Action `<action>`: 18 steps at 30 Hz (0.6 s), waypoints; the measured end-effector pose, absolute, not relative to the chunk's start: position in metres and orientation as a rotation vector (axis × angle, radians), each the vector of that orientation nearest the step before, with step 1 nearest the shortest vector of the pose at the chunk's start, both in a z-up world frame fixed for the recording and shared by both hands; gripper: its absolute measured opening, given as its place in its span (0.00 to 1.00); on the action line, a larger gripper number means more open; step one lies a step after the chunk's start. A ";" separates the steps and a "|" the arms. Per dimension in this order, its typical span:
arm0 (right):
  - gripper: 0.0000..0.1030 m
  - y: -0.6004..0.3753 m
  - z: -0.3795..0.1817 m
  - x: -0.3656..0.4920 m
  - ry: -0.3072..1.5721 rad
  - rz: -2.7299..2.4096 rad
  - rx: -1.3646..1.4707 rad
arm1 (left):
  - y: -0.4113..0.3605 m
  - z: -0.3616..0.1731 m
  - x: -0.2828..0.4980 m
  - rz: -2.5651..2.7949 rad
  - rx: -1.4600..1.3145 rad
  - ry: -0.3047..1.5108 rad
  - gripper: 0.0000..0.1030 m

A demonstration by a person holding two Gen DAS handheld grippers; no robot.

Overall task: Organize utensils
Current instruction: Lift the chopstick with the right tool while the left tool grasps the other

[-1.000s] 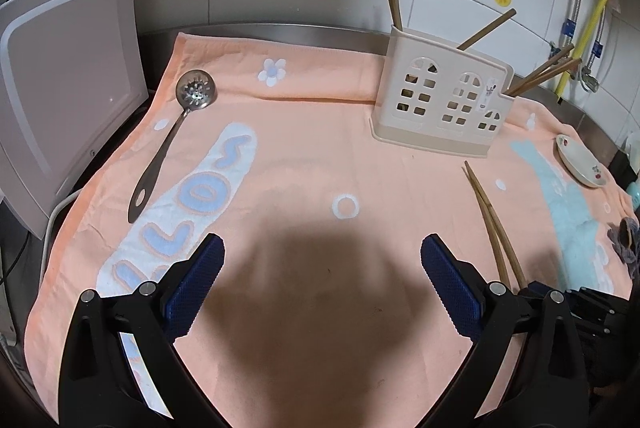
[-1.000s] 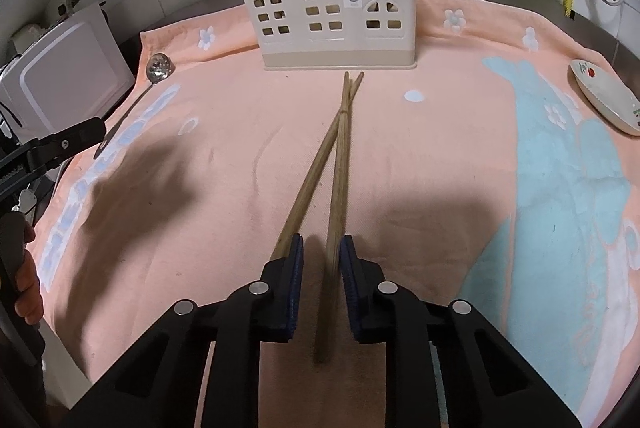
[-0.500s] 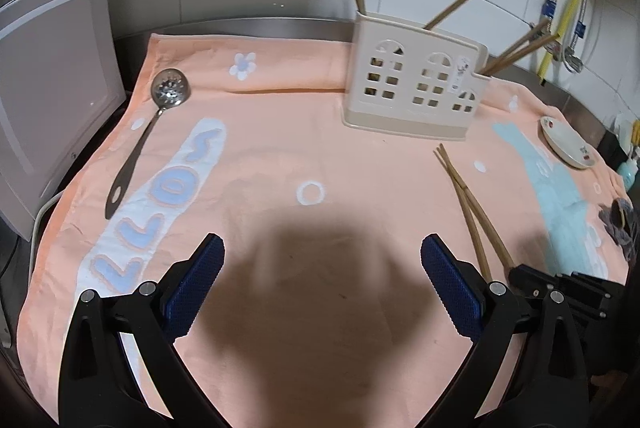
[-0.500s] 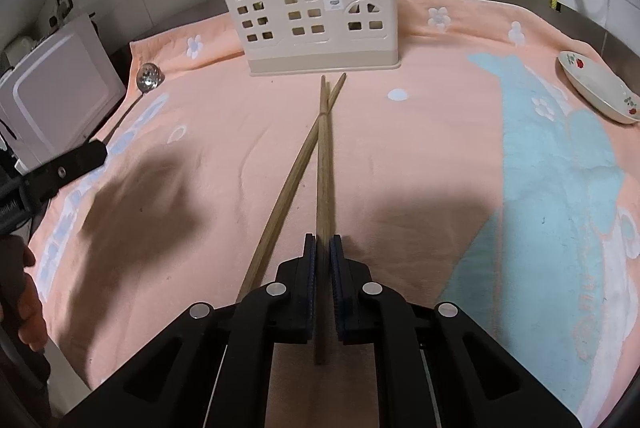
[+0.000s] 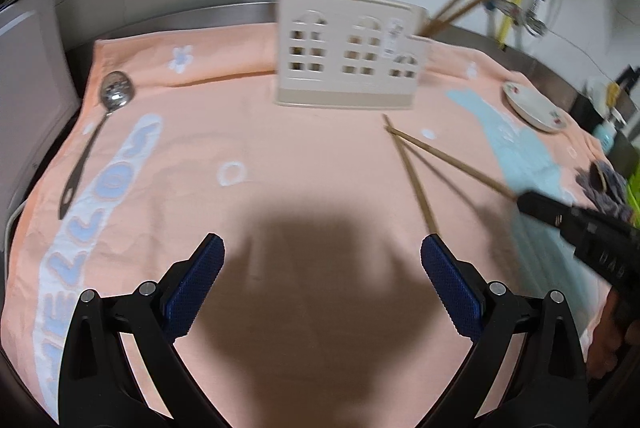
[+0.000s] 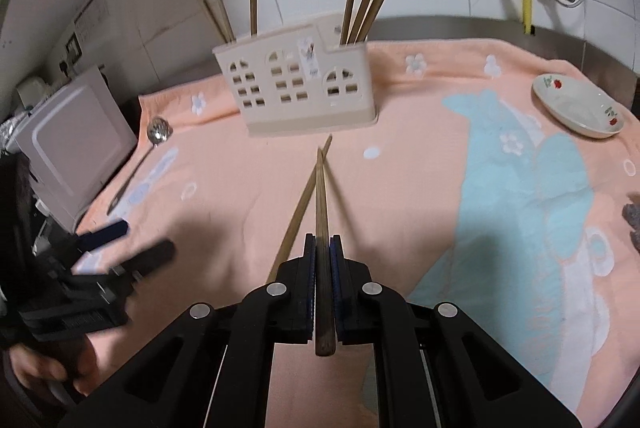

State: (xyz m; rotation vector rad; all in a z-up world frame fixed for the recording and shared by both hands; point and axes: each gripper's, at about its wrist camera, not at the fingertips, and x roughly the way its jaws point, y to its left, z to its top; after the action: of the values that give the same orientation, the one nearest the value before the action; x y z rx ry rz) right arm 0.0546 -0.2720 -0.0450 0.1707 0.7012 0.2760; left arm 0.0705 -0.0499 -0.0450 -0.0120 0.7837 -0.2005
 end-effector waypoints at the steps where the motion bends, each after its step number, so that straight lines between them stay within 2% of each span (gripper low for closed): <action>1: 0.07 -0.274 -0.042 0.054 0.693 0.276 0.174 | -0.055 -0.046 0.070 -0.215 -0.006 0.786 0.95; 13: 0.07 -0.305 -0.014 0.036 0.591 0.274 0.217 | -0.107 -0.062 0.067 -0.352 0.005 0.830 0.93; 18: 0.07 -0.317 -0.011 0.033 0.572 0.262 0.228 | -0.114 -0.069 0.076 -0.363 -0.020 0.866 0.79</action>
State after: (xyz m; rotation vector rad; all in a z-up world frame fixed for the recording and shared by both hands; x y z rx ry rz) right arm 0.0328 -0.3168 -0.0109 0.2281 0.5719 0.2620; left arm 0.0756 -0.1137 -0.0693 -0.0202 0.8660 -0.3634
